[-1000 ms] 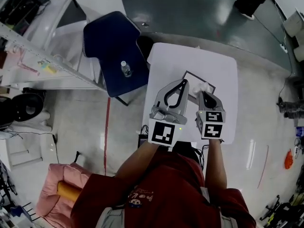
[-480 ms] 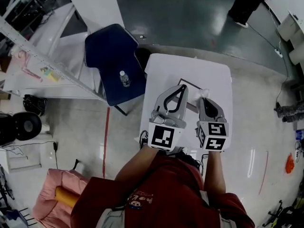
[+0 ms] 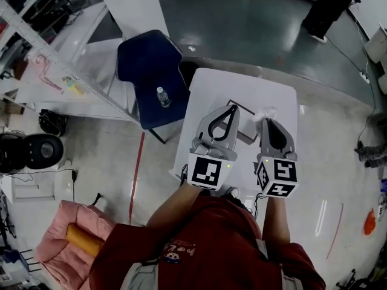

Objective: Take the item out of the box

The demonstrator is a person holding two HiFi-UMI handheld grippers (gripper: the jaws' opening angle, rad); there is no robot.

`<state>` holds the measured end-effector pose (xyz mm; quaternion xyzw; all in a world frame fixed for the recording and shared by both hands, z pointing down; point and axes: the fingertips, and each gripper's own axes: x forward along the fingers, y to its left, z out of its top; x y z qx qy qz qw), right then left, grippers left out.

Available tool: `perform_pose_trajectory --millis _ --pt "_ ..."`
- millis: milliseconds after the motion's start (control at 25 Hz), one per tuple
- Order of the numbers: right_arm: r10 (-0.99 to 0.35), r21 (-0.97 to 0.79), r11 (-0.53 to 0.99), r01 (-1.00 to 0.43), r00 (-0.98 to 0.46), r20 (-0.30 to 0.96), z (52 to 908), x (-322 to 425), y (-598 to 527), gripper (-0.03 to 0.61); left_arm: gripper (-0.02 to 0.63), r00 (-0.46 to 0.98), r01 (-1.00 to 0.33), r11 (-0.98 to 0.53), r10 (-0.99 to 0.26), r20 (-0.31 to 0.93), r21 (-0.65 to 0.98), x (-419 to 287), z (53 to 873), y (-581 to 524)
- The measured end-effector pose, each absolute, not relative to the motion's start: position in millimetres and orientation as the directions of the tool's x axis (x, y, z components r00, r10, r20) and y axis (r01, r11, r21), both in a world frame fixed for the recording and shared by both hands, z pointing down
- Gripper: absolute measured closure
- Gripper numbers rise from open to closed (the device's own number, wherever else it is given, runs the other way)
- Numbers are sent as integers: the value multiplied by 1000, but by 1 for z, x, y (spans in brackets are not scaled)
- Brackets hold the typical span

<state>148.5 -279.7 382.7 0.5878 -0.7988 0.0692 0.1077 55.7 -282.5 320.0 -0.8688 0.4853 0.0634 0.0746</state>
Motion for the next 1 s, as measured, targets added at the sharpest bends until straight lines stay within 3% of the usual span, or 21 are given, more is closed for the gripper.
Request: perform_pose_trajectory --millis 1000 --pt "-969 -20 240 -971 -238 -64 302 193 -237 574 612 487 -872 -482 -834 -259 -86 86 289 -256"
